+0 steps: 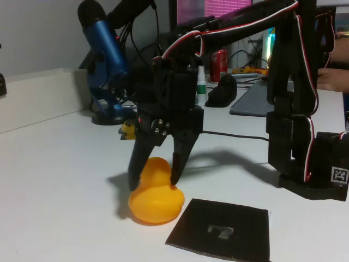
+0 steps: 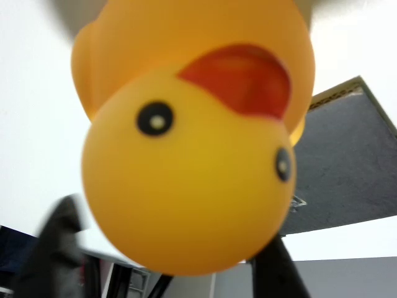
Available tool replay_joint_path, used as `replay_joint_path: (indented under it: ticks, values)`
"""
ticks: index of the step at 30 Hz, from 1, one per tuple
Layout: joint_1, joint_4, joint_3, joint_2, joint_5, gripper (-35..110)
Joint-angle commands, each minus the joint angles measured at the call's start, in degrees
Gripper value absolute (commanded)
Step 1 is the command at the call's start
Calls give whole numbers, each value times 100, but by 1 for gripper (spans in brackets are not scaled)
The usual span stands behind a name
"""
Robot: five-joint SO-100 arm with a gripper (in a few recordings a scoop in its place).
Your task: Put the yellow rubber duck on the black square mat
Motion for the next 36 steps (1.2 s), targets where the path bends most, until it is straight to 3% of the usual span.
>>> replay_joint_path:
  ticks: [1,36]
  values:
    - [-158,-9,-185,229,-53,34]
    - [1099,53,-501,378,-53,34]
